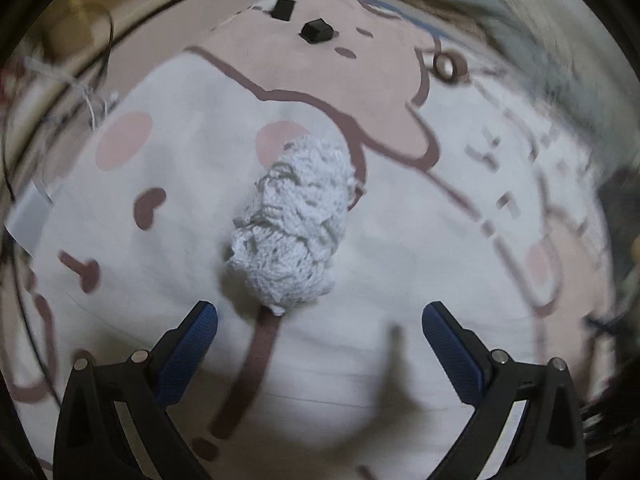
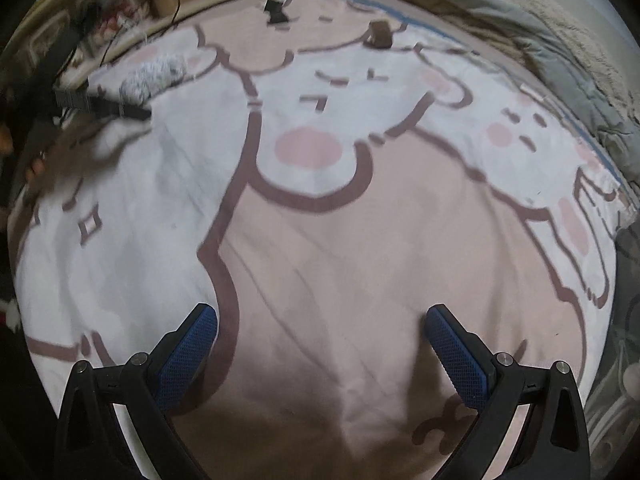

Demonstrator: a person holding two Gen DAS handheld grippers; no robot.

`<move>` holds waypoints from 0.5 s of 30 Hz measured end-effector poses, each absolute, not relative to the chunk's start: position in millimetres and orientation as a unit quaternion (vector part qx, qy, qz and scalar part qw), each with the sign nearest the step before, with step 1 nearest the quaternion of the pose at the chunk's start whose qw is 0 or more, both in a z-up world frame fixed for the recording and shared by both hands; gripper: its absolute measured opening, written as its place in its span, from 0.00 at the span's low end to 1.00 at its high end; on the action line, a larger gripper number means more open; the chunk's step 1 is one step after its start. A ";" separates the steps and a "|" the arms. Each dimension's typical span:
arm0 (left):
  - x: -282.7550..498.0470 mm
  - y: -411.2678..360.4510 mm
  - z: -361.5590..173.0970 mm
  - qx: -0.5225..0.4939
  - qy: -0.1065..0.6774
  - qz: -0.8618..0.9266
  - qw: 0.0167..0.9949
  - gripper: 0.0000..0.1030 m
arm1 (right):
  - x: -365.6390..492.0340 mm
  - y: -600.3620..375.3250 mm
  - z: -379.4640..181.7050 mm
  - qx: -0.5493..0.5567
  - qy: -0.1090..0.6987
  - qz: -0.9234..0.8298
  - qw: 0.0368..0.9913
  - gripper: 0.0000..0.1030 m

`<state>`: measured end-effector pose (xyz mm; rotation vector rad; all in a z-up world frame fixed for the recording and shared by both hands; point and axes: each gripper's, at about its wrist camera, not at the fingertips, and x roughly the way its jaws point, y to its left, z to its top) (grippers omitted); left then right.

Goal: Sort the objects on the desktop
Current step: 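Close the left gripper on the white knitted bundle and lift it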

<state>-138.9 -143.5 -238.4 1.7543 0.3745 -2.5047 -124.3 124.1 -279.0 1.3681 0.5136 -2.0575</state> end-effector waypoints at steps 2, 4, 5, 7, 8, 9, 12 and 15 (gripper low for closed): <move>-140.7 -143.3 -237.2 0.570 0.152 -0.807 0.008 1.00 | -125.0 126.3 -280.7 0.520 0.188 -0.775 0.306 1.00; -141.3 -140.0 -236.9 0.571 0.178 -0.801 -0.017 1.00 | -126.6 128.0 -281.1 0.526 0.181 -0.772 0.307 1.00; -142.2 -137.2 -236.6 0.572 0.196 -0.796 -0.033 1.00 | -127.2 128.8 -281.4 0.529 0.178 -0.771 0.307 1.00; -143.2 -130.3 -234.9 0.571 0.214 -0.790 -0.054 1.00 | -128.1 130.5 -282.1 0.535 0.175 -0.768 0.307 1.00; -143.9 -127.1 -233.7 0.572 0.220 -0.788 -0.062 1.00 | -128.3 131.1 -282.2 0.537 0.174 -0.767 0.307 1.00; -145.5 -122.7 -232.0 0.572 0.225 -0.786 -0.072 1.00 | -128.2 131.4 -282.3 0.538 0.173 -0.766 0.306 1.00; -146.1 -111.4 -227.0 0.574 0.223 -0.783 -0.085 1.00 | -129.1 131.1 -283.6 0.541 0.172 -0.765 0.303 1.00; -150.0 -110.0 -222.7 0.571 0.224 -0.786 -0.075 1.00 | -126.2 127.0 -286.3 0.538 0.189 -0.767 0.295 1.00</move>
